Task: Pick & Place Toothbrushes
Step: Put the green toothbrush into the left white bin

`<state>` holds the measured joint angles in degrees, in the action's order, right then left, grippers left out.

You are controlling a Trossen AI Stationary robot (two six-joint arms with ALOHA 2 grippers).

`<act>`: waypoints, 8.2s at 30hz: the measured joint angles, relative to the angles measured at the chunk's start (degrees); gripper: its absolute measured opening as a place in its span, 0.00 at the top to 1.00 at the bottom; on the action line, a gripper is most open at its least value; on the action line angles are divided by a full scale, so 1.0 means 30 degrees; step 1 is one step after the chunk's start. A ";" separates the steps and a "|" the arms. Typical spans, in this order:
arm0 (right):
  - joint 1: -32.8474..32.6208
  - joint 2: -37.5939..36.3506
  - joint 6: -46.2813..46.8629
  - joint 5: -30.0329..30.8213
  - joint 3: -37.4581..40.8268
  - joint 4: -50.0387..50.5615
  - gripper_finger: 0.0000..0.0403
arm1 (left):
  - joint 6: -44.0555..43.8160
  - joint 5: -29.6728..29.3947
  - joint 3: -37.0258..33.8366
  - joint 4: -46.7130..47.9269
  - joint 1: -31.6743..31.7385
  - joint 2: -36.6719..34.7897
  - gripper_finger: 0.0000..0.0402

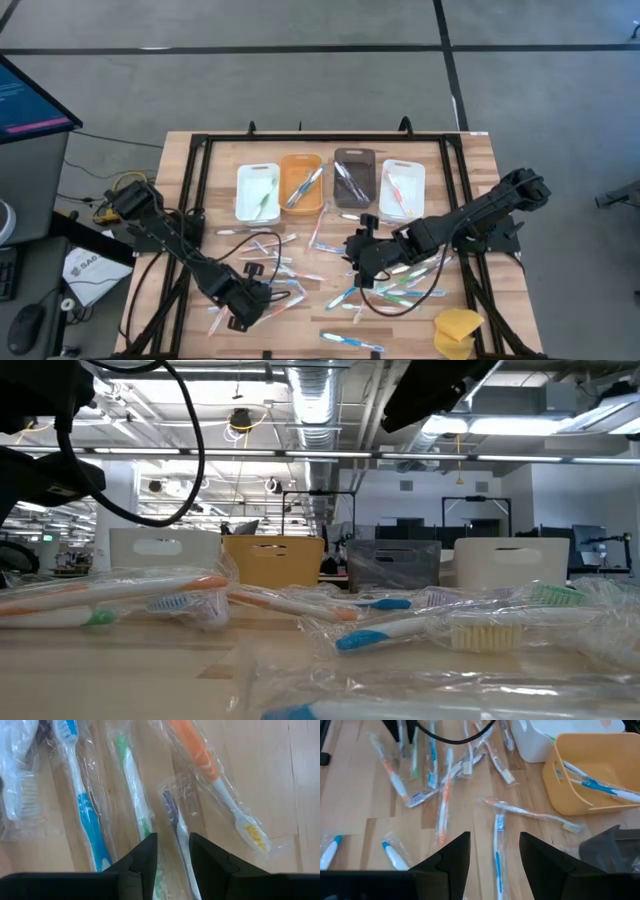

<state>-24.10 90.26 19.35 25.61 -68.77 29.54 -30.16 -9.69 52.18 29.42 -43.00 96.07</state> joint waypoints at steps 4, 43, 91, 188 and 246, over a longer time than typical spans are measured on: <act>0.0110 0.0000 0.0000 0.0007 0.0000 -0.0072 0.59 | -0.0062 -0.0007 0.0000 0.0096 0.0000 0.0000 0.74; 0.0043 0.0000 -0.0095 0.0000 0.0000 -0.0437 0.60 | -0.0192 -0.1858 -0.0153 0.0706 0.0124 -0.0605 0.74; 0.0043 0.0000 -0.0083 0.0000 0.0000 -0.0574 0.61 | -0.0106 -0.0271 -0.0153 -0.0514 0.0940 0.0889 0.96; -0.3716 0.0000 0.2368 -0.0007 0.1355 -0.3708 0.61 | 0.1817 -0.3596 -0.0238 0.2891 1.9963 -1.0339 0.97; -0.3286 0.0001 0.0852 -0.0007 0.1355 -0.3876 0.61 | -0.0259 0.0845 -0.4590 -0.0861 2.2258 -0.6657 0.91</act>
<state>-33.95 90.26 21.91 25.58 -64.71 17.91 -30.94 -7.16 38.41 26.84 23.77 76.10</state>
